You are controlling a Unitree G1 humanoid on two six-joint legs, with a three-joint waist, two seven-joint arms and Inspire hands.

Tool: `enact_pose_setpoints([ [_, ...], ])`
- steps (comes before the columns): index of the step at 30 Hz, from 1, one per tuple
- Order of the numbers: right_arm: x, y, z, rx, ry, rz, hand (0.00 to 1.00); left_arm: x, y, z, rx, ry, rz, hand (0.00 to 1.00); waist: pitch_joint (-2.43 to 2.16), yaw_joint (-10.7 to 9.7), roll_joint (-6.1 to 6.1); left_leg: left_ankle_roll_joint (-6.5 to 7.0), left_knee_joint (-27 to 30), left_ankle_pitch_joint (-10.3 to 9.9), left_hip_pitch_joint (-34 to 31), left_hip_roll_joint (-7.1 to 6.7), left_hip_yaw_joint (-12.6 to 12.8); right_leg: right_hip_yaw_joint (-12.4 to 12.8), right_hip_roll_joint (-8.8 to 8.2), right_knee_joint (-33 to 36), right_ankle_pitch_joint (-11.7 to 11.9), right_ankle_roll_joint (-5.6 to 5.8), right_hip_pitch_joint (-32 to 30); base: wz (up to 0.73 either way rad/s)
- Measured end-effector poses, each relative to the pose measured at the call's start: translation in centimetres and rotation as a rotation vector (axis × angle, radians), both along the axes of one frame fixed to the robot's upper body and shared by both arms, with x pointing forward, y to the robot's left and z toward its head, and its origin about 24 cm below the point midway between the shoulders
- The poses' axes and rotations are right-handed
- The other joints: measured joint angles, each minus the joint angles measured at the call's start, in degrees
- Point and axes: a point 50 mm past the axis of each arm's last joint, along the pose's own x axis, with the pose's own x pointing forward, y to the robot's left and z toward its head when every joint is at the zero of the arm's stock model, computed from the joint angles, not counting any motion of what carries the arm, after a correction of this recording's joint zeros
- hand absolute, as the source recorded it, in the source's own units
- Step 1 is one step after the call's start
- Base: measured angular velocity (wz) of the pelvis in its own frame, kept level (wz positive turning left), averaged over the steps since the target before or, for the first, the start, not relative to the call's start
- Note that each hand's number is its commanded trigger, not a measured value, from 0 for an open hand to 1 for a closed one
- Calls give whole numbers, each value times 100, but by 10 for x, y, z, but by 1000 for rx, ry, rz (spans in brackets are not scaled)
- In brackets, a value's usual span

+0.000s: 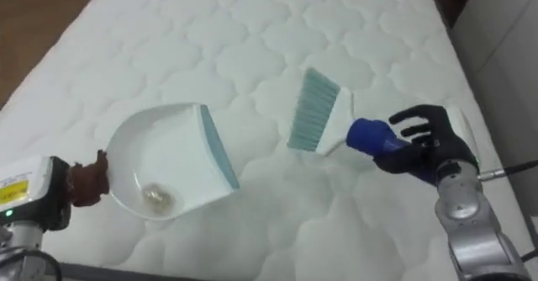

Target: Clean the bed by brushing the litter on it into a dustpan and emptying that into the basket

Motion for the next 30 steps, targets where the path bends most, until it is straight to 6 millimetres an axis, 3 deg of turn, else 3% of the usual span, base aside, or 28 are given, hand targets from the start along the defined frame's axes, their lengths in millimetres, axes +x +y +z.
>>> enact_pose_setpoints([
  [5, 5, 3, 17, 16, -105, -6, 0, 3, -7, 7, -46, -47, -7, 100, 24, 294, -105, -26, -11, 49, 71, -77, -337, 14, 23, -19, -30, 34, 203, 40],
  [10, 7, 7, 25, 12, -150, 11, 0, -4, -10, 8, -48, -58, -10, 100, 40, 450, -220, -57, 204, 60, -199, -141, -679, -35, 87, 2, -61, 22, 173, 46],
  [13, 4, 5, 23, 7, -144, 2, 0, -5, -16, 5, -71, -56, -10, 100, 35, 451, -245, -60, 402, 66, -413, -172, -682, -346, 115, 7, -75, 5, 223, 75],
  [15, 1, 2, 23, 8, -150, -12, 0, -4, -18, 5, -79, -56, -15, 100, 39, 415, -254, -29, 571, 77, -655, -156, -433, -627, 132, 11, -136, -25, 259, 103],
  [16, -1, -1, 23, 8, -155, -27, 0, -1, -19, 6, -84, -53, -20, 100, 40, 383, -278, 38, 647, 117, -800, -133, -184, -721, 137, 16, -206, -60, 276, 111],
  [17, -4, -4, 22, 9, -156, -45, 0, -1, -20, 5, -89, -50, -20, 100, 38, 448, -280, 57, 683, 156, -880, -163, -192, -744, 150, 28, -252, -105, 277, 110],
  [19, -6, -5, 22, 10, -162, -60, 0, -2, -18, 5, -94, -48, -7, 100, 42, 582, -272, 13, 561, 291, -902, -274, -453, -786, 173, 22, -264, -126, 213, 73],
  [20, -6, -6, 22, 13, -174, -66, 0, -2, -17, 6, -95, -52, 0, 100, 35, 601, -290, -43, 233, 541, -859, -364, -644, -841, 168, -4, -248, -158, 176, 74],
  [21, -6, -6, 23, 18, -185, -70, 0, -1, -16, 6, -97, -56, 4, 100, 36, 604, -301, -43, -8, 735, -825, -380, -640, -908, 142, -17, -242, -169, 179, 110],
  [22, -5, -8, 27, 23, -212, -75, 0, 0, -17, 7, -108, -69, 12, 100, 47, 498, -334, -16, -258, 987, -834, -304, 8, -1310, -10, -146, -252, -171, 203, 130],
  [23, -5, -8, 26, 24, -221, -87, 0, 2, -17, 8, -120, -75, 23, 100, 69, 393, -309, 166, 516, 485, -1068, 104, 1266, -1972, -23, -163, -337, -152, 247, 129],
  [24, -6, -1, 19, 55, -209, -90, 0, -2, -12, 7, -124, -65, 42, 100, 83, 414, -285, 168, 1432, -204, -1036, 613, 2031, -2468, 6, -29, -392, -154, 308, 88],
  [25, -5, 4, 17, 72, -206, -84, 0, -4, -9, 6, -123, -63, 55, 100, 84, 400, -284, 100, 1814, -478, -982, 871, 2275, -2684, 6, 70, -477, -147, 356, 55],
  [26, -5, 9, 15, 90, -208, -75, 0, -4, -6, 7, -121, -67, 70, 100, 71, 347, -201, -69, 2349, -864, -959, 1384, 2604, -3094, 6, 319, -696, -84, 422, 61],
  [27, -4, 10, 15, 95, -210, -77, 0, -3, -7, 8, -121, -71, 68, 100, 93, 326, -161, -167, 2439, -977, -970, 1570, 2696, -3293, -10, 501, -809, -34, 442, 112],
  [28, -5, 10, 14, 95, -206, -90, 0, 1, -10, 9, -128, -78, 55, 100, 132, 201, -188, -92, 2339, -1078, -1009, 1569, 2863, -3504, -57, 781, -948, 41, 459, 138],
  [29, -6, 10, 12, 104, -202, -96, 0, 3, -11, 10, -133, -81, 48, 100, 117, 128, -306, 66, 2120, -1024, -1044, 1361, 2767, -3236, -104, 842, -1003, 52, 375, 152],
  [30, -5, 9, 14, 104, -212, -99, 0, 3, -14, 9, -143, -79, 44, 100, 78, 144, -393, 149, 1932, -908, -1054, 1147, 2627, -2763, -96, 804, -996, 43, 266, 108],
])
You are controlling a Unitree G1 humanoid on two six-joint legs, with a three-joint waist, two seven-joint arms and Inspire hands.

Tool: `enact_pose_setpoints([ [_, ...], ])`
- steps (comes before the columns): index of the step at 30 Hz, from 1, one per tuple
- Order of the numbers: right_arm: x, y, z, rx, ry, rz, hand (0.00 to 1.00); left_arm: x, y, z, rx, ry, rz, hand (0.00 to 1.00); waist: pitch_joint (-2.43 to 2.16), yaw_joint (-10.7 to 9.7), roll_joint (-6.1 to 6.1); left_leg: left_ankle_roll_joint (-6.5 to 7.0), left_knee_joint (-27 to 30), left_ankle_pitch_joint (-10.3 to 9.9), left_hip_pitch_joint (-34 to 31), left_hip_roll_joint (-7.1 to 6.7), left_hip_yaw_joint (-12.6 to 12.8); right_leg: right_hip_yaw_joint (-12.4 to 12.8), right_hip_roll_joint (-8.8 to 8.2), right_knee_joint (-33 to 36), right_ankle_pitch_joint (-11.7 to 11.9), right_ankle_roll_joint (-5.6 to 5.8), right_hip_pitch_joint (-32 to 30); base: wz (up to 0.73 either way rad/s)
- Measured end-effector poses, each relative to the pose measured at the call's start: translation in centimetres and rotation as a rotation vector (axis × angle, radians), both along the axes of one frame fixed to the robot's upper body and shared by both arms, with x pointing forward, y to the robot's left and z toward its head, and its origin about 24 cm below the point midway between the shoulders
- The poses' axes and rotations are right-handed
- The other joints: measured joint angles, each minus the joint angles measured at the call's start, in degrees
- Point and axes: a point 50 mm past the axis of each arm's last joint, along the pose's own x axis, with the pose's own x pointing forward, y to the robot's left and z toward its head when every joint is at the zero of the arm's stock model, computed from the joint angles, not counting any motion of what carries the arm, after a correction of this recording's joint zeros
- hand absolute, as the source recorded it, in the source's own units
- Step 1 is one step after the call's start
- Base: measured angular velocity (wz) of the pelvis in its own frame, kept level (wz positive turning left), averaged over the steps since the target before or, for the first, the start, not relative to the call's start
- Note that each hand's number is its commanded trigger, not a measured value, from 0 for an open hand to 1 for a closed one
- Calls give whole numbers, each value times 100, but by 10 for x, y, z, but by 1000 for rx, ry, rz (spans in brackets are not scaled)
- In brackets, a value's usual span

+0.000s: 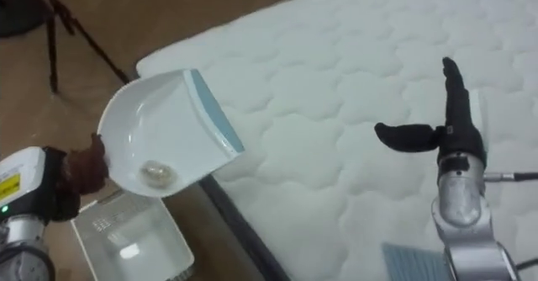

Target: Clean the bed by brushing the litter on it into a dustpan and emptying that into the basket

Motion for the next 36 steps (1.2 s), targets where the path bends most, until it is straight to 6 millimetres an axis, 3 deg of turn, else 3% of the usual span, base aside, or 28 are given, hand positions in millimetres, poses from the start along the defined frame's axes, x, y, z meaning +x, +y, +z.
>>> enact_pose_setpoints([
  [2, 1, -3, 3, -3, -23, -10, 0, -1, -2, -2, -3, 7, -6, 100, 17, 132, 60, 70, -158, 102, 2, -187, -189, 317, 1, 44, 77, -15, -87, 73],
  [3, 1, -3, 4, -4, -32, -20, 0, -2, 0, -2, -3, 6, 0, 100, -11, 248, 88, 105, -286, 187, 10, -293, -290, 312, -9, 34, 142, 9, -88, 58],
  [6, 0, -4, 4, -7, -42, -35, 0, -3, 3, -1, -14, -6, 21, 100, -19, 505, 178, 186, -626, 392, 56, -533, -382, 249, -136, 69, 219, 59, -85, 41],
  [8, 1, -3, 3, -10, -39, -34, 0, -5, 9, 2, -13, -23, 38, 100, -56, 665, 274, 259, -793, 498, 65, -692, -492, 226, -300, 410, 221, 63, -158, 51],
  [10, 1, 0, 1, -5, -30, -22, 0, -5, 13, 6, -2, -49, 51, 100, -58, 712, 281, 299, -880, 524, 144, -804, -712, 315, -467, 928, 232, 70, -254, 58],
  [12, 0, 2, 0, 7, -28, -20, 0, -4, 14, 9, 9, -63, 44, 100, -53, 715, 289, 360, -965, 537, 263, -899, -1049, 758, -598, 1595, 288, 43, -540, 68],
  [14, 0, 3, -1, 9, -25, -17, 0, -2, 12, 14, 17, -96, 36, 100, -47, 674, 291, 359, -1207, 655, 356, -950, -1516, 1444, -473, 1802, 204, -6, -1122, 98],
  [15, -1, 3, -2, 11, -23, -19, 0, -1, 12, 16, 21, -108, 27, 100, -45, 568, 288, 345, -1274, 742, 365, -997, -1866, 1627, -413, 1728, 210, -5, -1391, 125],
  [16, -1, 3, -3, 14, -24, -23, 0, 0, 12, 18, 24, -114, 22, 100, -42, 486, 256, 347, -1305, 788, 375, -1042, -2035, 1735, -393, 1658, 220, 7, -1505, 147],
  [17, -2, 5, -4, 24, -28, -34, 0, 1, 13, 19, 33, -116, 9, 100, -21, 367, 217, 311, -1326, 861, 401, -1103, -2284, 2065, -351, 1365, 279, 24, -1682, 133],
  [18, -2, 7, -5, 30, -30, -39, 0, 1, 13, 20, 40, -113, -2, 100, -13, 297, 150, 297, -1330, 866, 447, -1180, -2511, 2441, -292, 958, 418, 19, -1786, 123],
  [20, -2, 7, -6, 32, -30, -40, 0, 2, 12, 20, 36, -116, -7, 100, -28, 213, 71, 253, -1326, 870, 451, -1308, -2902, 2889, -139, 344, 738, -8, -1853, 108],
  [23, -3, 4, -4, 32, -35, -51, 0, 2, 12, 20, 38, -115, -8, 100, -44, 140, 11, 159, -1032, 726, 309, -1534, -3378, 3293, 130, -327, 1268, 0, -1784, 117],
  [24, -5, 2, -5, 30, -35, -62, 0, 2, 11, 20, 36, -118, -12, 100, -48, 97, 18, 132, -884, 635, 240, -1542, -3322, 3324, 166, -383, 1513, -8, -1698, 107],
  [25, -6, 0, -5, 28, -32, -68, 0, 3, 10, 20, 33, -118, -15, 100, -34, 64, 80, 129, -839, 601, 225, -1465, -3196, 3254, 172, -401, 1476, -20, -1648, 96],
  [26, -7, 0, -6, 26, -29, -70, 0, 3, 11, 20, 34, -119, -16, 100, 1, 97, 177, 123, -828, 554, 190, -1305, -2877, 3187, 214, -425, 1446, -37, -1602, 54],
  [28, -11, -1, -9, 28, -8, -59, 0, 2, 12, 20, 36, -118, -11, 100, -11, 218, 247, 116, -953, 548, 222, -1211, -2652, 3180, 241, -393, 1432, -118, -1596, 27],
  [30, -18, -1, -16, 45, 32, -43, 0, 1, 13, 20, 35, -115, -9, 100, -20, 321, 270, 102, -1146, 558, 363, -1195, -2601, 3186, 246, -378, 1357, -152, -1512, 16],
  [36, -18, 1, -18, 52, 48, -13, 0, -3, 14, 14, 34, -86, 1, 100, -22, 333, 230, 87, -1337, 551, 481, -1133, -2487, 3214, 260, -388, 1302, -132, -1471, 2],
])
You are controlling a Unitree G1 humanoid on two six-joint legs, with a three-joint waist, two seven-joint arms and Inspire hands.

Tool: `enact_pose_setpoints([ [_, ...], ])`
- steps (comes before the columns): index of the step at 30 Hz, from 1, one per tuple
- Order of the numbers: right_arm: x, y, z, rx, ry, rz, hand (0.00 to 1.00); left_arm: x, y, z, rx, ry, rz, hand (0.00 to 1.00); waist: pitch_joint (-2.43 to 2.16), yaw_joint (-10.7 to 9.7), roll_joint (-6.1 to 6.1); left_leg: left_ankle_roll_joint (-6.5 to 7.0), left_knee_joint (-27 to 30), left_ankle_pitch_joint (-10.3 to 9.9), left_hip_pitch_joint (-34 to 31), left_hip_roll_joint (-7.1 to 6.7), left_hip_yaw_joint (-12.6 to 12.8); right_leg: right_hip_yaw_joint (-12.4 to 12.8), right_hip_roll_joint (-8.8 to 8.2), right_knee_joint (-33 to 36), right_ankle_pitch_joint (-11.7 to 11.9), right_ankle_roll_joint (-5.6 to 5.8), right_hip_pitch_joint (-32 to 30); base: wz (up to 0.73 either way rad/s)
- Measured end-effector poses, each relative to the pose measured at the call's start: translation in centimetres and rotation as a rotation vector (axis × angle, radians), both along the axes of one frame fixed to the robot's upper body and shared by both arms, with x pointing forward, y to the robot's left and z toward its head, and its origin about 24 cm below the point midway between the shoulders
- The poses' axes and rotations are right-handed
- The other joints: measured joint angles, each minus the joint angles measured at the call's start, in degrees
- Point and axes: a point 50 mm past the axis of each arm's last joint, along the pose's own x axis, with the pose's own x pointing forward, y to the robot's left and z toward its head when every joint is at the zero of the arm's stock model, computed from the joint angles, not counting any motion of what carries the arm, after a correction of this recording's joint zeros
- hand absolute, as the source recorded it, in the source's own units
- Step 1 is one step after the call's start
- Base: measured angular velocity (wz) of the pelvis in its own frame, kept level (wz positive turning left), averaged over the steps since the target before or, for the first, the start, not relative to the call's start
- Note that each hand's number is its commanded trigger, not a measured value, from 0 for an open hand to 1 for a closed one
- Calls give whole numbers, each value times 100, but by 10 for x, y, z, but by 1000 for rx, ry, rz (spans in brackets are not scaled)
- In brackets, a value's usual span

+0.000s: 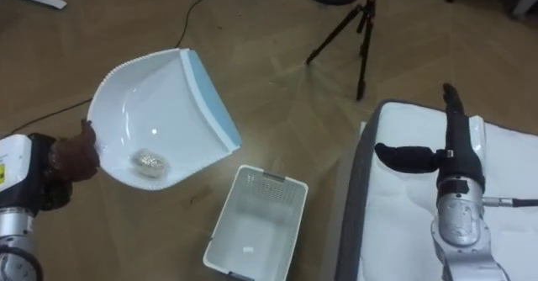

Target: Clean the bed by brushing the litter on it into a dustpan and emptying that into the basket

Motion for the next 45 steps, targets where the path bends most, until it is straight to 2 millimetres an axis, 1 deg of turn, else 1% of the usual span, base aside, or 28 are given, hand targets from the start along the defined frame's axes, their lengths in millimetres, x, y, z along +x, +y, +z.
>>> enact_pose_setpoints([
  [1, 0, 0, 0, 1, 0, -1, 0, -1, 0, -1, 1, 7, 5, 100, 4, -3, -9, 0, 5, 0, 12, 0, -17, -8, 0, 0, -3, 0, 1, 0],
  [3, 0, 0, 0, 2, 1, 1, 0, -1, 1, -2, 6, 18, 15, 100, 29, -14, -45, -7, 54, -19, -24, 5, -35, -43, 6, -3, -6, -1, -1, 2],
  [4, 0, 0, -1, 0, 5, 4, 0, -2, 2, -3, 10, 25, 16, 100, 39, 2, -51, -19, 127, -89, -39, 29, -38, -56, 37, -6, -18, -11, -2, 0],
  [6, 0, 0, -1, -3, 8, 9, 0, -5, 5, -9, 23, 60, 27, 100, 55, 33, -30, -23, 330, -219, -138, 70, -32, -114, 78, 2, -45, -38, -3, -6],
  [8, -1, -1, -4, -3, 22, 4, 0, -7, 7, -13, 35, 82, 34, 100, 76, 81, -7, -30, 492, -303, -235, 100, -35, -114, 112, 23, -73, -50, -33, -2],
  [12, -5, -6, -17, -33, 91, -7, 0, -10, 12, -19, 36, 112, 50, 100, 117, 127, 60, -28, 615, -326, -424, 109, -20, -82, 81, 281, -107, -47, -292, -2],
  [13, -5, -6, -19, -33, 97, -7, 0, -10, 15, -19, 40, 115, 56, 100, 145, 125, 113, -27, 673, -325, -539, 107, -9, -76, 49, 394, -124, -49, -438, -4],
  [14, -4, -6, -19, -38, 100, -5, 0, -7, 18, -18, 55, 120, 58, 100, 154, 114, 170, -20, 737, -314, -700, 95, -3, -105, 37, 527, -148, -52, -629, 0],
  [15, -4, -5, -20, -45, 107, -1, 0, 1, 22, -17, 78, 129, 47, 100, 147, 106, 244, -16, 795, -294, -877, 80, -18, -123, 30, 603, -159, -58, -802, 0],
  [16, -4, -5, -21, -59, 115, 7, 0, 4, 24, -15, 91, 132, 42, 100, 140, 107, 276, -14, 804, -278, -944, 72, -14, -120, 20, 637, -162, -62, -879, 4],
  [18, -4, -1, -25, -96, 136, 40, 0, 16, 28, -7, 139, 125, 25, 100, 148, 30, 380, -4, 790, -200, -1143, 1, -24, -120, -58, 761, -197, -65, -1125, 6],
  [22, -1, 9, -34, -110, 180, 96, 0, 33, 33, 7, 210, 109, -14, 100, 158, -96, 473, 19, 793, -131, -1351, -83, 9, -114, -181, 1072, -275, -51, -1470, 2],
  [24, 6, 12, -35, -113, 191, 115, 0, 39, 36, 11, 242, 123, -35, 100, 171, -215, 542, 31, 858, -125, -1482, -111, 26, -104, -245, 1261, -300, -52, -1664, 0],
  [25, 11, 14, -34, -114, 188, 123, 0, 44, 38, 14, 265, 132, -50, 100, 191, -285, 577, 38, 913, -121, -1589, -130, 40, -94, -269, 1374, -325, -47, -1798, 0],
  [27, 15, 16, -33, -116, 183, 136, 0, 49, 40, 16, 294, 149, -65, 100, 202, -388, 612, 49, 982, -113, -1744, -181, 62, -108, -356, 1523, -406, -58, -1976, 3],
  [28, 18, 18, -35, -116, 194, 145, 0, 52, 40, 17, 313, 162, -78, 100, 210, -479, 647, 60, 1014, -106, -1823, -207, 56, -121, -377, 1610, -421, -55, -2079, 5],
  [31, 16, 18, -42, -122, 229, 154, 0, 52, 42, 16, 356, 193, -103, 100, 225, -554, 708, 66, 1020, -87, -1963, -231, 101, -127, -419, 1693, -434, -60, -2266, -2],
  [32, 15, 18, -43, -127, 233, 156, 0, 52, 42, 15, 368, 203, -109, 100, 233, -627, 740, 71, 1019, -72, -2026, -253, 105, -131, -448, 1721, -453, -60, -2338, 0],
  [33, 15, 18, -42, -132, 234, 158, 0, 52, 42, 15, 370, 207, -111, 100, 231, -659, 758, 74, 1014, -64, -2072, -260, 105, -129, -454, 1732, -453, -60, -2394, 0],
  [36, 16, 19, -42, -156, 235, 167, 0, 52, 44, 16, 381, 220, -113, 100, 228, -679, 850, 82, 1097, -49, -2353, -269, 151, -122, -488, 1855, -454, -62, -2708, -4],
  [37, 15, 18, -42, -157, 237, 166, 0, 54, 44, 17, 391, 224, -115, 100, 227, -686, 880, 83, 1122, -48, -2448, -283, 153, -130, -527, 1945, -458, -67, -2829, 4],
  [38, 14, 18, -43, -158, 240, 165, 0, 55, 44, 17, 402, 228, -119, 100, 235, -693, 927, 84, 1171, -48, -2525, -288, 158, -135, -544, 2024, -470, -72, -2919, 6],
  [39, 13, 17, -43, -159, 242, 164, 0, 56, 43, 17, 406, 229, -121, 100, 241, -698, 950, 84, 1177, -48, -2545, -292, 167, -133, -552, 2038, -481, -69, -2941, 4],
  [40, 13, 17, -43, -160, 243, 163, 0, 57, 43, 17, 414, 235, -124, 100, 249, -690, 975, 84, 1176, -48, -2575, -307, 195, -117, -579, 2114, -505, -70, -3014, 0],
  [41, 14, 18, -42, -162, 235, 164, 0, 57, 43, 17, 422, 240, -122, 100, 247, -690, 1001, 86, 1178, -47, -2616, -334, 222, -121, -660, 2217, -536, -74, -3103, 0],
  [42, 15, 17, -40, -168, 224, 164, 0, 56, 44, 17, 427, 244, -115, 100, 248, -712, 1017, 94, 1178, -42, -2639, -383, 246, -115, -699, 2316, -604, -87, -3172, 0],
  [44, 16, 17, -37, -182, 214, 166, 0, 55, 46, 17, 437, 254, -109, 100, 241, -725, 1038, 100, 1173, -39, -2652, -414, 316, -108, -767, 2442, -660, -100, -3263, -3],
  [45, 17, 18, -36, -190, 211, 173, 0, 55, 48, 17, 446, 259, -108, 100, 240, -725, 1047, 99, 1168, -39, -2656, -414, 339, -97, -772, 2456, -666, -108, -3285, -11],
])
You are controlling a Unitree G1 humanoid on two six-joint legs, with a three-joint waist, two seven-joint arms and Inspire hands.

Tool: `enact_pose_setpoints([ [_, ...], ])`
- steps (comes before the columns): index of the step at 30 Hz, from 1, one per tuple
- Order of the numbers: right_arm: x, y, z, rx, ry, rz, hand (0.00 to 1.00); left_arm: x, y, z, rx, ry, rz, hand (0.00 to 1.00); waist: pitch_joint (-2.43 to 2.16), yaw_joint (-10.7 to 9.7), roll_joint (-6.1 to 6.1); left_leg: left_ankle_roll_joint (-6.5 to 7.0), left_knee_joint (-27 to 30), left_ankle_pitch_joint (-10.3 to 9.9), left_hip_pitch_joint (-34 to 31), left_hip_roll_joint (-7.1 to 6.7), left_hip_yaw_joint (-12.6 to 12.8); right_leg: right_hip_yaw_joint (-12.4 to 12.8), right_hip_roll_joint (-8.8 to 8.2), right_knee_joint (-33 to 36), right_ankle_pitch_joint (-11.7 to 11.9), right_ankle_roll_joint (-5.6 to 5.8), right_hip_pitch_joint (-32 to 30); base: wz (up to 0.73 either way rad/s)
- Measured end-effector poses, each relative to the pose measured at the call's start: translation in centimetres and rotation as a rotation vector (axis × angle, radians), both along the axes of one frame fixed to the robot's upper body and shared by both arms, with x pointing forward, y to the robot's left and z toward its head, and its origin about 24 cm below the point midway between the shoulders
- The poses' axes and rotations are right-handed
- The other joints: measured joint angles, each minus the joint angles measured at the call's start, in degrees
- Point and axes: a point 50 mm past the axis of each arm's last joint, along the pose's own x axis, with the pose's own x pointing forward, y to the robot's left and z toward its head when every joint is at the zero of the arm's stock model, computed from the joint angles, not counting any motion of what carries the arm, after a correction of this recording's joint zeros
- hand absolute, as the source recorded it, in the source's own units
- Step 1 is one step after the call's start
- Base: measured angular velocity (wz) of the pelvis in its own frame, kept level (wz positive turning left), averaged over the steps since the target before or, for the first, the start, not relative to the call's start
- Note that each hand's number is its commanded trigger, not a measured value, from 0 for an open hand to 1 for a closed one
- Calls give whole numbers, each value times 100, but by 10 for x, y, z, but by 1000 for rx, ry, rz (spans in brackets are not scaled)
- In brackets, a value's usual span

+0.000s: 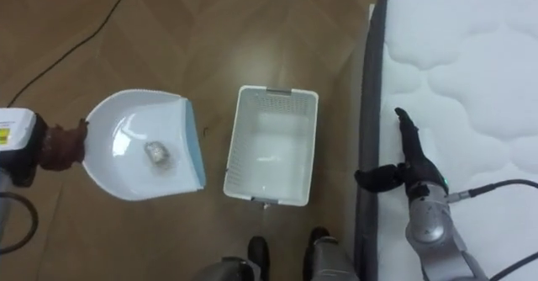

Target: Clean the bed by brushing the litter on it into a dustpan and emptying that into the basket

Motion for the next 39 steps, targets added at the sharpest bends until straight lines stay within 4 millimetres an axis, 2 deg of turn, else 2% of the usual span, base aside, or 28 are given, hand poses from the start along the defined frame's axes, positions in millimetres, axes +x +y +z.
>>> enact_pose_setpoints([
  [4, 3, 7, 6, -48, -24, 50, 0, -1, 3, 0, 75, 59, -28, 100, 7, -103, 127, 0, -5, -1, 4, -15, 142, 21, -103, 150, -52, -30, -112, -10],
  [6, 5, 9, 7, -57, -33, 64, 0, -4, 5, -4, 101, 104, -36, 100, 7, -270, 272, 3, 3, 0, 9, -63, 176, 36, -147, 255, -113, -32, -150, -3],
  [7, 5, 9, 7, -57, -36, 66, 0, -4, 6, -4, 101, 115, -32, 100, 4, -289, 300, 6, 2, -2, 19, -72, 196, 59, -156, 277, -132, -33, -158, -5],
  [11, 8, 12, 12, -50, -64, 88, 0, -8, 14, -5, 114, 160, -1, 100, 10, -410, 423, 36, -8, -30, 143, -87, 469, 320, -184, 522, -243, -15, -243, -12],
  [15, 8, 14, 14, -67, -79, 114, 0, -8, 23, 0, 142, 170, 13, 100, 1, -463, 499, 20, -33, -42, 221, -91, 600, 463, -178, 579, -307, -34, -276, -15],
  [16, 8, 15, 14, -72, -81, 119, 0, -9, 24, 1, 146, 171, 14, 100, -23, -472, 542, 12, -41, -47, 242, -90, 622, 485, -177, 596, -322, -40, -277, -9],
  [22, 7, 17, 14, -102, -94, 157, 0, -10, 26, 0, 157, 180, 19, 100, -15, -508, 663, -5, -150, -60, 380, -81, 785, 622, -158, 655, -375, -47, -275, -9],
  [28, 7, 21, 13, -97, -92, 178, 0, -8, 24, 1, 158, 176, 12, 100, -12, -609, 675, -7, -188, -77, 443, -69, 920, 660, -177, 734, -464, -54, -276, 2],
  [33, 5, 22, 12, -78, -91, 182, 0, -9, 25, 1, 124, 152, 30, 100, -7, -625, 669, -29, -194, -93, 508, -49, 925, 663, -153, 720, -475, -73, -227, -2],
  [36, 3, 21, 10, -77, -85, 181, 0, -7, 23, 1, 109, 136, 25, 100, 14, -596, 634, -39, -228, -114, 557, -38, 926, 650, -154, 710, -491, -85, -187, -2],
  [37, 3, 21, 10, -78, -83, 182, 0, -8, 20, 0, 104, 126, 16, 100, 41, -562, 579, -43, -259, -116, 624, -35, 957, 696, -125, 706, -491, -85, -154, -14],
  [39, -2, 18, 7, -83, -64, 176, 0, -5, 9, 0, 79, 96, -28, 100, 35, -378, 512, -73, -300, -122, 734, 58, 957, 747, 36, 496, -431, -81, -15, -25],
])
